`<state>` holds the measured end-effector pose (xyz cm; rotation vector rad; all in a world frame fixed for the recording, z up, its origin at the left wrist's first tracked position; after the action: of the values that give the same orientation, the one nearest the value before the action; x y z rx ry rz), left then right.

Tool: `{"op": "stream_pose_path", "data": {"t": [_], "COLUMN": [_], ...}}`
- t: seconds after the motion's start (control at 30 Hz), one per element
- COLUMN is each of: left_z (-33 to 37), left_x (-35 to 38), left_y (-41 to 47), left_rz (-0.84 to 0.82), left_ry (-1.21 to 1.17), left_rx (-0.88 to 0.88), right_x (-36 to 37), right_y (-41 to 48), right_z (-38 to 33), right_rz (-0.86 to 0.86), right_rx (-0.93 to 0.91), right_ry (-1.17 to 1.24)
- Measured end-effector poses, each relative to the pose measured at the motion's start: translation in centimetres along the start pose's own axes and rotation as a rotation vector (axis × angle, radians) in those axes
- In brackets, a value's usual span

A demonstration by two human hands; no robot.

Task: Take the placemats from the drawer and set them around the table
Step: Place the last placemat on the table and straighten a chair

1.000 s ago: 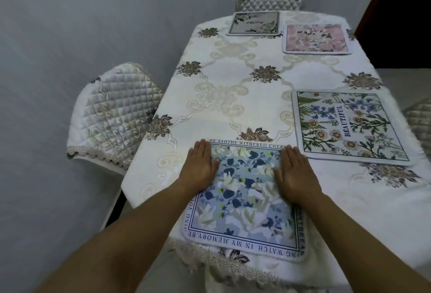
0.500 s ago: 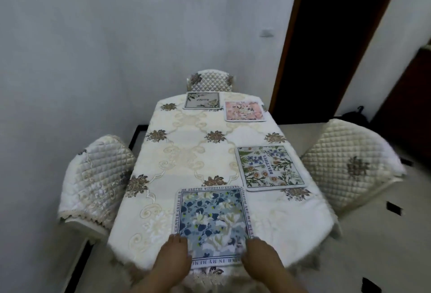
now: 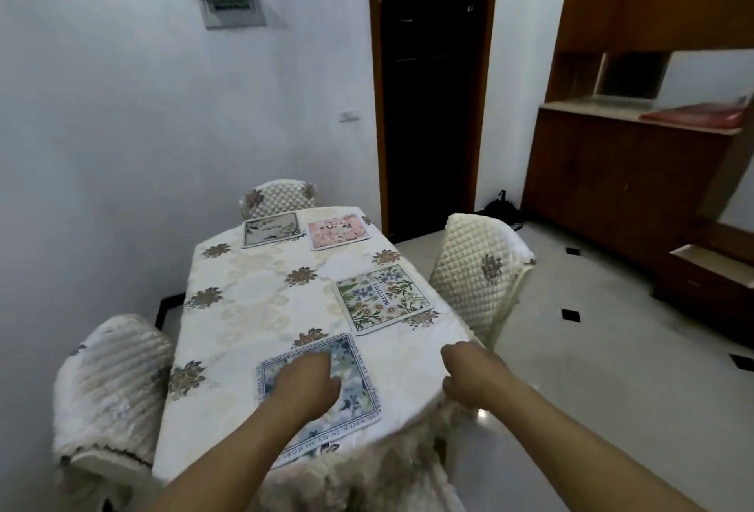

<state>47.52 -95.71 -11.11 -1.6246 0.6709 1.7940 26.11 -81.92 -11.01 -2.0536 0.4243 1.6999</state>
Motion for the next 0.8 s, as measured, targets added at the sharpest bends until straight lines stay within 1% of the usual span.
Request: {"op": "stream_pose_path", "data": {"t": [0.1, 0.27, 0.37, 0.47, 0.57, 0.63, 0.8], "left_z": [5.3, 18.2, 27.5, 35.9, 43.3, 46.9, 53.2], "left_x": [-0.9, -0.4, 0.5, 1.4, 2.1, 2.3, 2.5], "left_y": [0.7, 3.2, 5.4, 7.1, 8.9, 10.1, 15.2], "left_rz": [0.024, 0.058, 0.104, 0.132, 0.13, 0.127, 0.132], "left_ry": [0.016, 0.075, 0.109, 0.133, 0.067, 0.034, 0.098], "left_rx": [0.059, 0.158, 0.188, 0.22, 0.238, 0.265, 0.321], "right_x": [-2.1, -3.9, -4.6, -6.1, -7.7, -8.5, -9.4], "right_y": [-2.6, -6.5, -8.3, -9.6, -10.5, -10.3, -7.1], "right_z": [4.1, 14.5, 23.2, 31.6, 38.8, 42.3, 49.6], "right_rz": [0.031, 0.008, -0.007, 0.028, 0.041, 0.052, 0.06], "right_rx": [0.01, 0.046, 0.08, 0.116, 0.149, 0.164, 0.189], "right_ry": [0.028, 0.123, 0.102, 0.047, 0.024, 0.01, 0.04]}}
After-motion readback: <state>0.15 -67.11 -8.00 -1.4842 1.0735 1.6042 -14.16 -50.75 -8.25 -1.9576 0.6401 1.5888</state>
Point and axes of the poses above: each hand's wrist, its own y-axis towards the middle knuckle, its own x-axis out of the palm, z = x × y, the point moved 10 cm from there along y, towards the middle knuckle, and after that the axes turned 9 degrees about x, right-handed, at the moved point
